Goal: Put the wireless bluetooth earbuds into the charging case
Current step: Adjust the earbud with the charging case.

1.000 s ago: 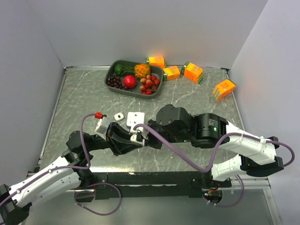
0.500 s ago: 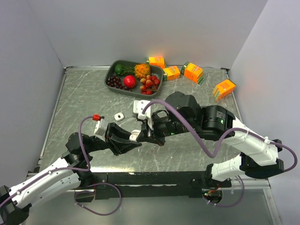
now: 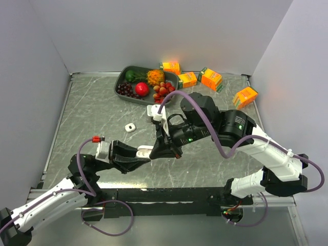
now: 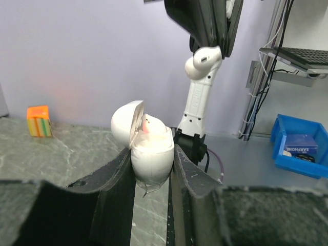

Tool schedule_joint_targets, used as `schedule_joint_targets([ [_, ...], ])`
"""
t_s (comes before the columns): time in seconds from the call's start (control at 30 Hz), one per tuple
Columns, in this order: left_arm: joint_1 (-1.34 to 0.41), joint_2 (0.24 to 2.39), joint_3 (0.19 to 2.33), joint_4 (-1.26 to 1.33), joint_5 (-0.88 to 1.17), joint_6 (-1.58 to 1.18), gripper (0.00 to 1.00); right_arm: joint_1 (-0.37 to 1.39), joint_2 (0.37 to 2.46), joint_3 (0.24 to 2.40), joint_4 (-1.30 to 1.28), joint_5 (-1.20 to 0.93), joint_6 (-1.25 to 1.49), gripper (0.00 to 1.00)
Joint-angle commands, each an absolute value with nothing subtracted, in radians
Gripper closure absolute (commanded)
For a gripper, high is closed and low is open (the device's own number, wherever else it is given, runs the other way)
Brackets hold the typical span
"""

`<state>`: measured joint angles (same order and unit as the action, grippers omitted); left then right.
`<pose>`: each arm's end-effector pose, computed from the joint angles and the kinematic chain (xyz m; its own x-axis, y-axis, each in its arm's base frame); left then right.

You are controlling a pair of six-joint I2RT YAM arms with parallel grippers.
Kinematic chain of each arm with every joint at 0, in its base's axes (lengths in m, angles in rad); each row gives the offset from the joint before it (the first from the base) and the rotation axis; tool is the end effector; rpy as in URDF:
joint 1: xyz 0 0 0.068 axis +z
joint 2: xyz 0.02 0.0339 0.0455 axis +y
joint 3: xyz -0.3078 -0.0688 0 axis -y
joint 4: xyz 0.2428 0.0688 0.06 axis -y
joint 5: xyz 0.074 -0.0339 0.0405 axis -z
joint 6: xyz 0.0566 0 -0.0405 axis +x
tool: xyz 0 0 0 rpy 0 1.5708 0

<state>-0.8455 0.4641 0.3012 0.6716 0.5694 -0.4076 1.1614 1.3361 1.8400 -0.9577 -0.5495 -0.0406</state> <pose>0.0437 -0.0953 0.3304 -0.0770 -0.4164 -0.9059 0.9934 0.0450 -0.1051 0.0692 0.2337 0.5290 -0.1350 -0.3981 -0.9073 -0.9754 -0.1074 0.1923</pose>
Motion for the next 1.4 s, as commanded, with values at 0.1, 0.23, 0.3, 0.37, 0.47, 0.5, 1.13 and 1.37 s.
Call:
schedule_joint_targets([
  [0.1, -0.844, 0.462, 0.327, 0.727, 0.564, -0.359, 0.99, 1.158, 1.387, 1.85, -0.94, -0.618, -0.014, 1.0],
  [0.23, -0.842, 0.471, 0.336, 0.715, 0.568, -0.367, 0.99, 1.161, 1.404, 1.855, -0.943, -0.611, -0.014, 1.0],
  [0.3, -0.844, 0.474, 0.344, 0.703, 0.569, -0.367, 0.99, 1.161, 1.407, 1.852, -0.942, -0.6, -0.014, 1.0],
  [0.37, -0.844, 0.474, 0.35, 0.692, 0.569, -0.37, 0.99, 1.164, 1.41, 1.852, -0.939, -0.585, -0.014, 1.0],
  [0.47, -0.844, 0.482, 0.357, 0.687, 0.583, -0.374, 0.99, 1.164, 1.417, 1.847, -0.942, -0.563, -0.015, 1.0],
  [0.5, -0.844, 0.485, 0.359, 0.689, 0.586, -0.374, 0.99, 1.164, 1.416, 1.844, -0.942, -0.552, -0.017, 1.0],
  [1.13, -0.91, 0.508, 0.393, 0.657, 0.581, -0.333, 0.99, 1.164, 1.436, 1.842, -0.945, -0.505, -0.02, 1.0],
  [1.37, -0.945, 0.505, 0.399, 0.632, 0.548, -0.305, 0.99, 1.164, 1.442, 1.845, -0.956, -0.506, -0.018, 1.0],
])
